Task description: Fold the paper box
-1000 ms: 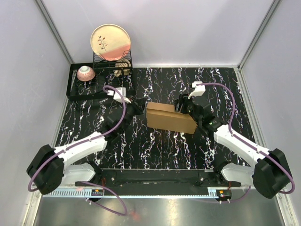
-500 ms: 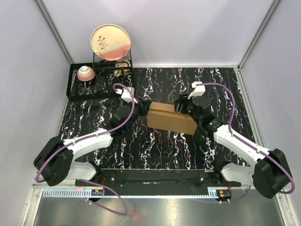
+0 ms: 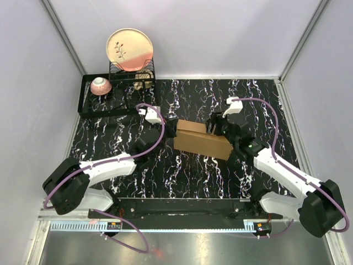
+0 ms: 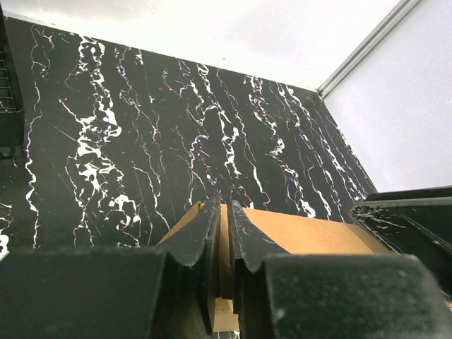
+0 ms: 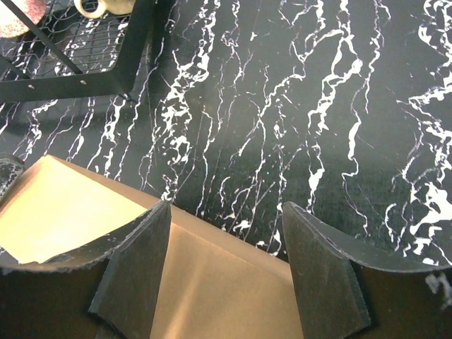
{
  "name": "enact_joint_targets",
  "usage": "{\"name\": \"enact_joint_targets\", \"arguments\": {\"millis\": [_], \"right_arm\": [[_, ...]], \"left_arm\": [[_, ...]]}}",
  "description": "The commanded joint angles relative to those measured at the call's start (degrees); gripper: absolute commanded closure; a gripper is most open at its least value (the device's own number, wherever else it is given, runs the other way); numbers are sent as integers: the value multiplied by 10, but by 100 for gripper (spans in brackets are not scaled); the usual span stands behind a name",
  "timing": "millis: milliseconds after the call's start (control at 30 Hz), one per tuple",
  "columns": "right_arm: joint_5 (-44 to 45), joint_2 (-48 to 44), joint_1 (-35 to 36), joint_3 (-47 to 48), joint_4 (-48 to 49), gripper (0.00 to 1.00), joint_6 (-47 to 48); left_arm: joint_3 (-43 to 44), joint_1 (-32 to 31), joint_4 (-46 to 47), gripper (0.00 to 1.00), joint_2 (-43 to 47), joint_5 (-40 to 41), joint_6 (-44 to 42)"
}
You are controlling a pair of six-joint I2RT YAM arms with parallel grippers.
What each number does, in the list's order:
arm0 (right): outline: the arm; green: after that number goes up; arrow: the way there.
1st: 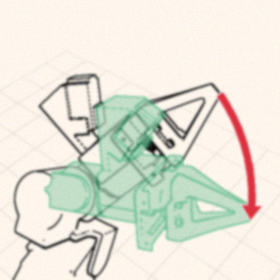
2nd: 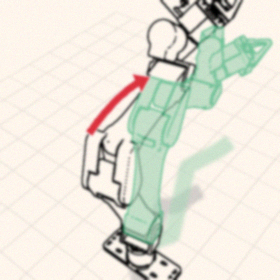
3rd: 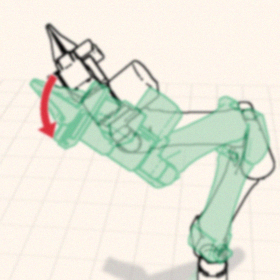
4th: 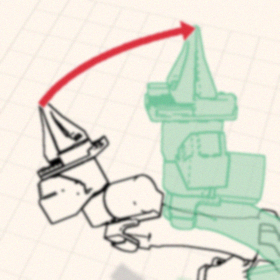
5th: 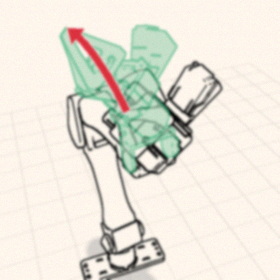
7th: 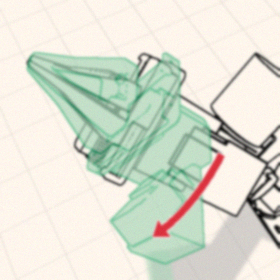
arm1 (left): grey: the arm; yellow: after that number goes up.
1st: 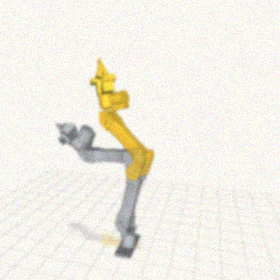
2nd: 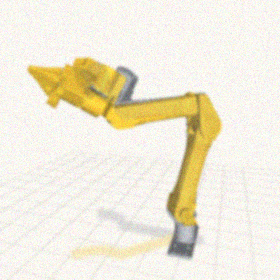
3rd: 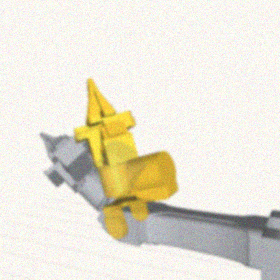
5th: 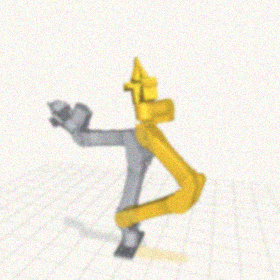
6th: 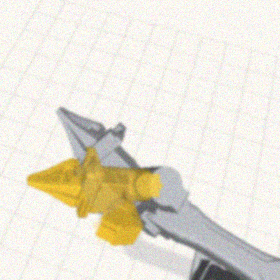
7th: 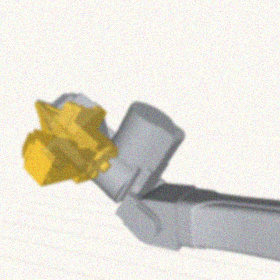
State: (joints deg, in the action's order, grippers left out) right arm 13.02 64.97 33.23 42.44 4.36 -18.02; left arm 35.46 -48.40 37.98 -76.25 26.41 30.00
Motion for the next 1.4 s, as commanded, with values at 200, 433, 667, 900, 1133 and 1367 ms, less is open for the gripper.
{"name": "enact_joint_targets", "arguments": {"millis": [200,433,667,900,1133,1367], "right_arm": [[140,-99,1,52,-124,6,-76],[154,-174,-10,46,-200,0,-135],[84,-231,-67,-43,-197,0,-213],[30,-230,-97,-113,-150,0,-236],[25,-240,-96,-149,-140,3,-251],[25,-294,-97,-245,-110,20,-292]], "left_arm": [[-28,-7,-107,88,-7,39,-14],[-22,-8,-120,87,1,51,-17],[-22,-10,-131,87,6,58,-13],[-21,-15,-137,87,7,62,-14],[-16,-17,-144,87,6,65,-15],[-26,-23,-143,87,0,70,-4]]}}
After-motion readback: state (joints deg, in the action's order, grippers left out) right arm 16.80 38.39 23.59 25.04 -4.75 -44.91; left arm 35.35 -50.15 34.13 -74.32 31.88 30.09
